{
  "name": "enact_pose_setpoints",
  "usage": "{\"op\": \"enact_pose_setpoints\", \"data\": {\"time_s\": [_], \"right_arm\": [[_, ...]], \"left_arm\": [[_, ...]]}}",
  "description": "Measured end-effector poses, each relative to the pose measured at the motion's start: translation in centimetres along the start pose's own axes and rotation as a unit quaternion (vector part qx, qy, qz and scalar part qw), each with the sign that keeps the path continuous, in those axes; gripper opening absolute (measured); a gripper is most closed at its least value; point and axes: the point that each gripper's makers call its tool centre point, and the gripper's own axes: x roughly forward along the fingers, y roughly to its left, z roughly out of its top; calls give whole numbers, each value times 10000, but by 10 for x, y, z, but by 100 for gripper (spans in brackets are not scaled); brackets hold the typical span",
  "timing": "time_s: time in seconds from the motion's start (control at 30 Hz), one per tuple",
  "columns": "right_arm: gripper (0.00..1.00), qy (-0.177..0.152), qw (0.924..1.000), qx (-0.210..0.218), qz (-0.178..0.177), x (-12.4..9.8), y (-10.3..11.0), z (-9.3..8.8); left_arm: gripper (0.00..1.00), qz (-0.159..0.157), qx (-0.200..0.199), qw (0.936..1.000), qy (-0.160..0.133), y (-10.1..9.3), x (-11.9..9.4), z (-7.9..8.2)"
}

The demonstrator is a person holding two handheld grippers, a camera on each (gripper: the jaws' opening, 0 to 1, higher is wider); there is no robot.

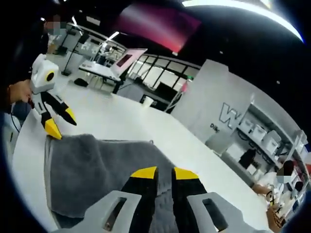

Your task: Open the folded towel by lifting each exposed corner and separating the folded layers until the towel lies flat within the target outline without major curled edges

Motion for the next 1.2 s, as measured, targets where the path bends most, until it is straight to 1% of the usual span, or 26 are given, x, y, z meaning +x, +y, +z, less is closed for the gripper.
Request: {"op": "enact_pose_setpoints", "data": {"time_s": [0.1, 0.13, 0.23, 0.4, 0.63, 0.73, 0.87, 1.0, 1.1, 1.2], "right_arm": [[5, 6, 10000, -45, 36, 3, 0, 0], [5, 5, 9999, -76, 82, 7, 1, 2], [5, 138, 9991, -377, 127, 14, 3, 1], [5, 99, 9985, -440, 309, 24, 8, 6], [5, 79, 9979, -517, 393, 33, 11, 12], [5, 77, 9976, -533, 438, 37, 14, 12], [6, 90, 9973, -556, 461, 42, 14, 13], [5, 82, 9971, -572, 496, 46, 15, 14], [5, 84, 9971, -572, 504, 48, 15, 13], [5, 100, 9970, -574, 518, 50, 16, 12]], "left_arm": [[37, -23, 8, 10000, 31, -1, -1, -1], [37, -13, -12, 9999, 104, -1, -1, -5], [37, -6, -55, 9997, 228, -3, -1, -12], [36, 14, -104, 9997, 232, -2, -2, -14], [36, -6, -122, 9995, 302, -3, -1, -20], [36, -31, -46, 9994, 338, -5, -1, -20], [33, -90, 53, 9992, 391, -10, 0, -21], [26, -155, 62, 9990, 408, -14, 1, -23], [24, -187, 19, 9990, 413, -16, 1, -24], [24, -170, 149, 9988, 442, -18, 1, -23]]}}
